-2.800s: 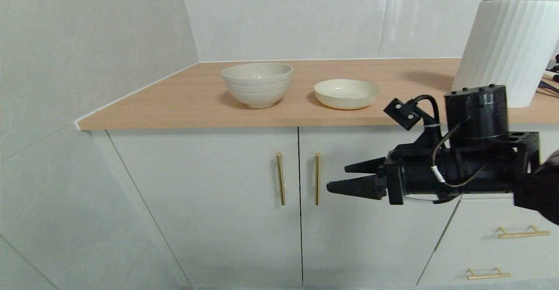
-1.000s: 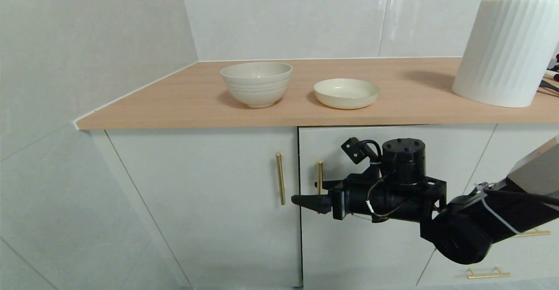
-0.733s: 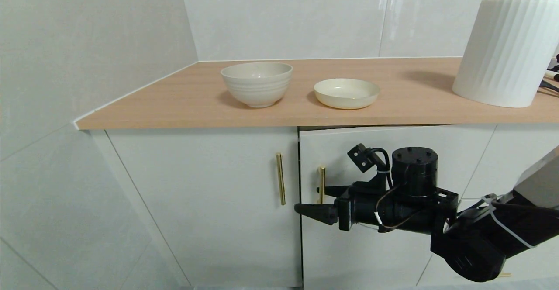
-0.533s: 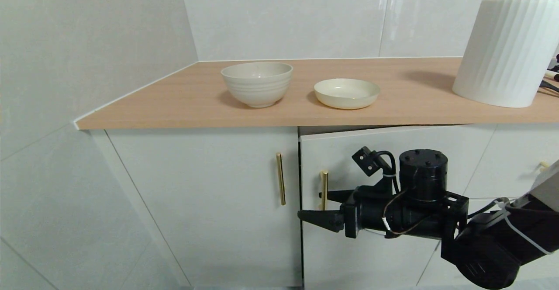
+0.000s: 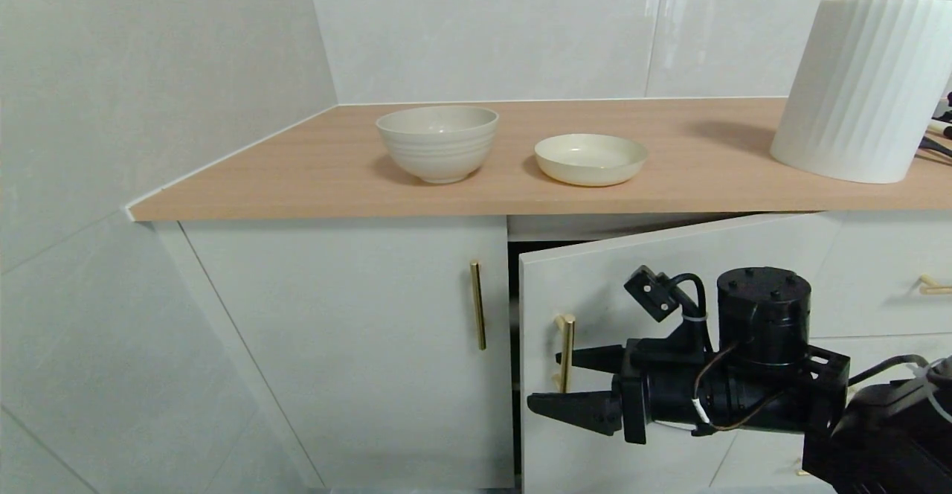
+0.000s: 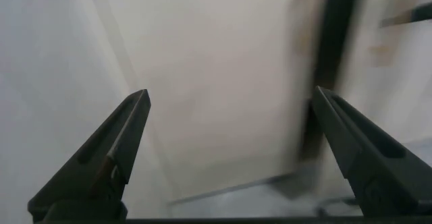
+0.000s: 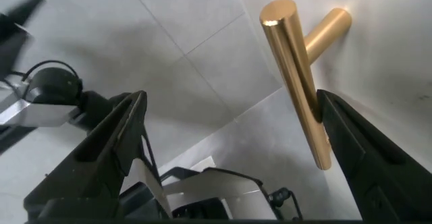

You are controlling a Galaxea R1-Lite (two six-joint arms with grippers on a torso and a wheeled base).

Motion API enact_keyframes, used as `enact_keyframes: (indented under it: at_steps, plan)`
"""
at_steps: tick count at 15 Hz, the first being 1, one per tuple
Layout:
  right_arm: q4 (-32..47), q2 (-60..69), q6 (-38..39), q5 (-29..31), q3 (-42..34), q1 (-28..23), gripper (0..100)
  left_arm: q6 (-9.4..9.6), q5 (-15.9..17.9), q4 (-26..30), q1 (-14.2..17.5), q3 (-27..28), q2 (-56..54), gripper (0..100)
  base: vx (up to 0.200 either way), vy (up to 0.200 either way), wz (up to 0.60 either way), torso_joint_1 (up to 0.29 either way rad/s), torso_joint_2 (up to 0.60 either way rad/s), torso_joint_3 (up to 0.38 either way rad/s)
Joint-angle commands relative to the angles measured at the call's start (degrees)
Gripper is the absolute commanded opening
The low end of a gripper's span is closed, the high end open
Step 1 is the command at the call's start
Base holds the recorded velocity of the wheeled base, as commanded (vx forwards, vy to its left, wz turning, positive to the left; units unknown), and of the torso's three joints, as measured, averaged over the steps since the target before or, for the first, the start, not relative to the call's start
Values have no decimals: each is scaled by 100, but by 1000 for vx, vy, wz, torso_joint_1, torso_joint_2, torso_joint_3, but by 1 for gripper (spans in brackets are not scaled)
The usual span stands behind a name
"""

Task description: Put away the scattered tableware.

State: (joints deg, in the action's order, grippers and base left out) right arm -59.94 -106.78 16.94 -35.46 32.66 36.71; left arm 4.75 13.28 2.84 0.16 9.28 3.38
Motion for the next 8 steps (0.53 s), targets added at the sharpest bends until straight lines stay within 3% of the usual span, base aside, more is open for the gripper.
enact_keyframes:
  at_steps: [1, 3, 5, 8]
  plan:
    - [0, 148, -16, -128, -84, 3, 100, -18, 571, 164, 2, 839, 1490, 100, 0, 0, 0, 0, 0, 0]
    - [0, 315, -16, -541, -225, 3, 100, -10, 1230, -20, -25, 1050, 2905, 100, 0, 0, 0, 0, 0, 0]
    - [18, 456, -16, -620, -278, 3, 100, -1, 1793, -592, -25, 1111, 4110, 100, 0, 0, 0, 0, 0, 0]
    - [61, 509, -7, -620, -295, 3, 100, -54, 1880, -1348, -244, 1314, 5560, 100, 0, 0, 0, 0, 0, 0]
